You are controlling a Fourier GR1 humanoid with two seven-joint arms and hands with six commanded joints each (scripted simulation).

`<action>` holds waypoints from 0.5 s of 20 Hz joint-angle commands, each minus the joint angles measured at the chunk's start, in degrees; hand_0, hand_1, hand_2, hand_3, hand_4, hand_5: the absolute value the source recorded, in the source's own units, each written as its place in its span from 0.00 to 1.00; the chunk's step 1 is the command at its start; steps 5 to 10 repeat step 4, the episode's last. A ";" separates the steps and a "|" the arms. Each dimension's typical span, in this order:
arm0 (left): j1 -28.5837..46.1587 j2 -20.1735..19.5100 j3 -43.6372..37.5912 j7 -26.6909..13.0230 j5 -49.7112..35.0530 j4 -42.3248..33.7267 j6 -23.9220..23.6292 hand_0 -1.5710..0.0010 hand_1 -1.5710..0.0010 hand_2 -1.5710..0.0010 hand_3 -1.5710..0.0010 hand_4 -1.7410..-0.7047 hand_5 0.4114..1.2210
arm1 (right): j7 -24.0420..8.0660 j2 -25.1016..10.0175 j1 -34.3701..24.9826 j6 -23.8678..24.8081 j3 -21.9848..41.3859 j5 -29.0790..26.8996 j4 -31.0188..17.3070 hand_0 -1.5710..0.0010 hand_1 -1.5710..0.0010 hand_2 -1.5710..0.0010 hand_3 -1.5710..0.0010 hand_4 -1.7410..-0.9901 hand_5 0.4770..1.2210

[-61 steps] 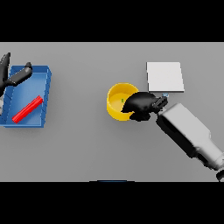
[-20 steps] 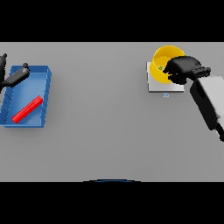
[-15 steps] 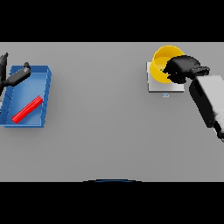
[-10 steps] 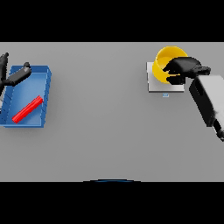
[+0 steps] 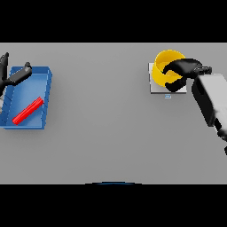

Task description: Pick up the red beaker and tilt it to pour out 1 green nut into yellow bowl. Pick up the yellow bowl and place it on the metallic measuring scale.

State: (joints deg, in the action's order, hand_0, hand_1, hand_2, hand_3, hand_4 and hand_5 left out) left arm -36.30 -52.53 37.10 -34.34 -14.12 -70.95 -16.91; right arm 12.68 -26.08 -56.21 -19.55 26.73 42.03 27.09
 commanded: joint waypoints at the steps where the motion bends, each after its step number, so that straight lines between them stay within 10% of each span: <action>1: 0.30 0.26 -0.11 0.63 -0.24 0.17 -0.05 1.00 1.00 1.00 1.00 0.90 0.40 | 0.38 0.00 -0.10 -0.14 0.25 0.20 -0.05 0.93 0.94 0.87 0.74 0.54 0.35; 10: -0.44 0.41 -0.05 -0.06 -0.03 -0.09 -0.23 1.00 1.00 1.00 1.00 0.89 0.40 | 0.48 0.08 -0.34 -0.29 0.56 0.64 -1.02 0.97 0.97 0.93 0.78 0.58 0.34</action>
